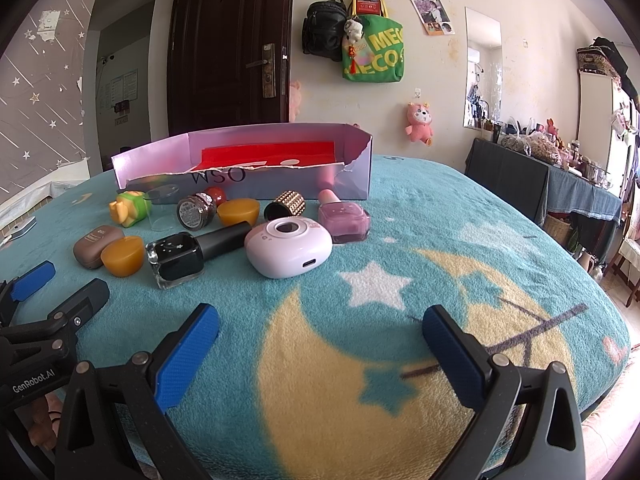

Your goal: Organize rigid objects

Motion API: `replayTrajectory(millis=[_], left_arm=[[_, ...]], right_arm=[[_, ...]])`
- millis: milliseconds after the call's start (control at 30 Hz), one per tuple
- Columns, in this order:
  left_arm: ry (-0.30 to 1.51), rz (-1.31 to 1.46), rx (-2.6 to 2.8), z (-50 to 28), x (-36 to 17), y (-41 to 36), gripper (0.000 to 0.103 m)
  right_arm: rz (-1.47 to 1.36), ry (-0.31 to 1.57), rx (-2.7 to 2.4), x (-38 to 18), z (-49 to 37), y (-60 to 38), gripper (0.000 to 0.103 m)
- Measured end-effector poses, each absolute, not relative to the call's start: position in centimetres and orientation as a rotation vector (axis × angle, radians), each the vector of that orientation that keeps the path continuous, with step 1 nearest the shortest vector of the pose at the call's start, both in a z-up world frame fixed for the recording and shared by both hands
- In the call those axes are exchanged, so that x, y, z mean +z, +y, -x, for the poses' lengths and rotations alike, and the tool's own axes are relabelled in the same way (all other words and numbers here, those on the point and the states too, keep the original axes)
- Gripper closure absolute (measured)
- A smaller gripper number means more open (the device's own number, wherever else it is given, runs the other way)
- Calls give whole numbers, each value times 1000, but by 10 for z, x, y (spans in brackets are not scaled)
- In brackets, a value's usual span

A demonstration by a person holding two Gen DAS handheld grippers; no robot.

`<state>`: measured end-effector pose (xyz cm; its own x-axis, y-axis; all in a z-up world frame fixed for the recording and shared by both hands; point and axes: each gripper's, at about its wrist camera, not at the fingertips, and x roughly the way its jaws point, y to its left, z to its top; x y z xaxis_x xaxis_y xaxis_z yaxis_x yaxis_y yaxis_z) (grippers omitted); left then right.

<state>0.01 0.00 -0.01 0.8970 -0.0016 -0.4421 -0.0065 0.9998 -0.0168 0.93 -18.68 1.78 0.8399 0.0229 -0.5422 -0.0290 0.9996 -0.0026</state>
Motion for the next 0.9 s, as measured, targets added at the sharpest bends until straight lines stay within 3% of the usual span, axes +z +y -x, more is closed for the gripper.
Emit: replayTrajectory(millis=[900], left_arm=[[513,32,-8,-17,24,16,0]], right_arm=[[-1,617,44,28,-21,-188,0]])
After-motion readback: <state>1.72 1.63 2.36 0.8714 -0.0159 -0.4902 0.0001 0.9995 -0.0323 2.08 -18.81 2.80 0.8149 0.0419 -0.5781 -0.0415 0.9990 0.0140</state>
